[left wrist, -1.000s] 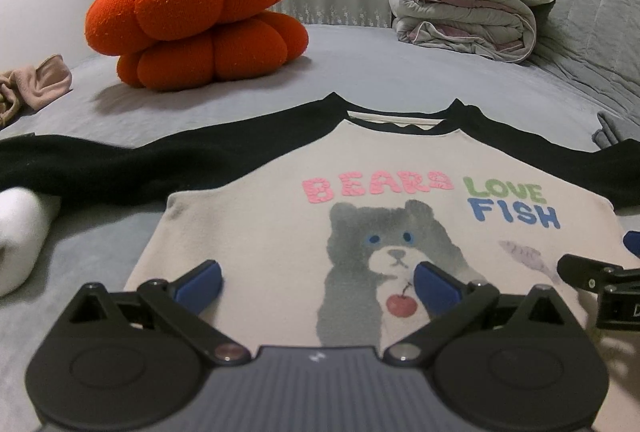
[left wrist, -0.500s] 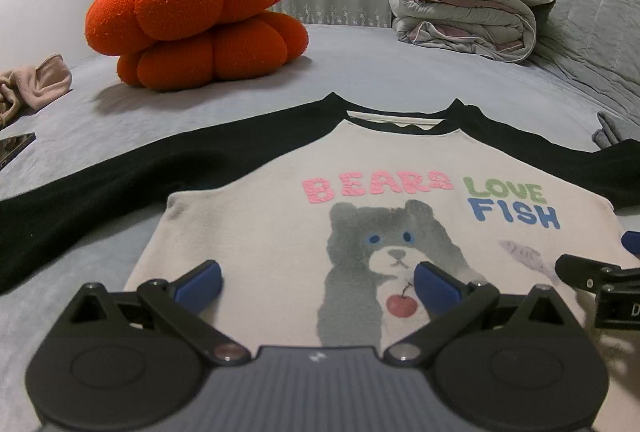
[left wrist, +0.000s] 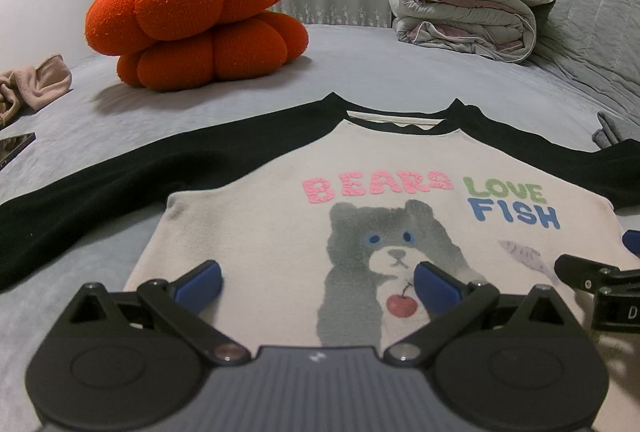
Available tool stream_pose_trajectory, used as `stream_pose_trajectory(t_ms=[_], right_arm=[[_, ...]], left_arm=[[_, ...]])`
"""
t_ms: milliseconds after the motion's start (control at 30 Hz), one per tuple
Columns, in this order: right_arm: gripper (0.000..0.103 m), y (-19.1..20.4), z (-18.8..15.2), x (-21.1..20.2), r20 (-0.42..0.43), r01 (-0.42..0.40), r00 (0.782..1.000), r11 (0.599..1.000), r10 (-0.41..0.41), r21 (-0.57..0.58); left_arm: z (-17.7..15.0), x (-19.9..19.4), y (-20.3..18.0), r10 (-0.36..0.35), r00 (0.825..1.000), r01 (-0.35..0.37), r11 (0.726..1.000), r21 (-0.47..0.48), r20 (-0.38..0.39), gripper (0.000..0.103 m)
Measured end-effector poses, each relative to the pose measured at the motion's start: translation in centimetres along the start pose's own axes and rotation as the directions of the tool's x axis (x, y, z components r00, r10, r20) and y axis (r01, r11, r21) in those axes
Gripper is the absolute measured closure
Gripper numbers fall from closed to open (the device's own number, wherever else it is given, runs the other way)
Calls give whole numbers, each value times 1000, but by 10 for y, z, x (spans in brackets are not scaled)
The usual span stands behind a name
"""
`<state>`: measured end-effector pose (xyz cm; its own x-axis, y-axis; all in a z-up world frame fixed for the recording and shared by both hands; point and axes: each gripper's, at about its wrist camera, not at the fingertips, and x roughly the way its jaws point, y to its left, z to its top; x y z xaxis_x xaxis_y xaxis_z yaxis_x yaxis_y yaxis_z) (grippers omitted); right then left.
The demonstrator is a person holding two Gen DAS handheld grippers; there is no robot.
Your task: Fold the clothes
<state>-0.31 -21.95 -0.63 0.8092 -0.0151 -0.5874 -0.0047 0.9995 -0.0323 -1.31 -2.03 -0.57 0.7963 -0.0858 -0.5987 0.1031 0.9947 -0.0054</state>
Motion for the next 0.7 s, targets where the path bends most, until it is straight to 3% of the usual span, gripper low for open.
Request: stream_pose_trajectory(t_ms=[700], right_arm=[[0,-1,0,-1,4,-2,1000,1000,2,4]], left_arm=[[0,0,0,0,1000,0,1000,0,0,0]])
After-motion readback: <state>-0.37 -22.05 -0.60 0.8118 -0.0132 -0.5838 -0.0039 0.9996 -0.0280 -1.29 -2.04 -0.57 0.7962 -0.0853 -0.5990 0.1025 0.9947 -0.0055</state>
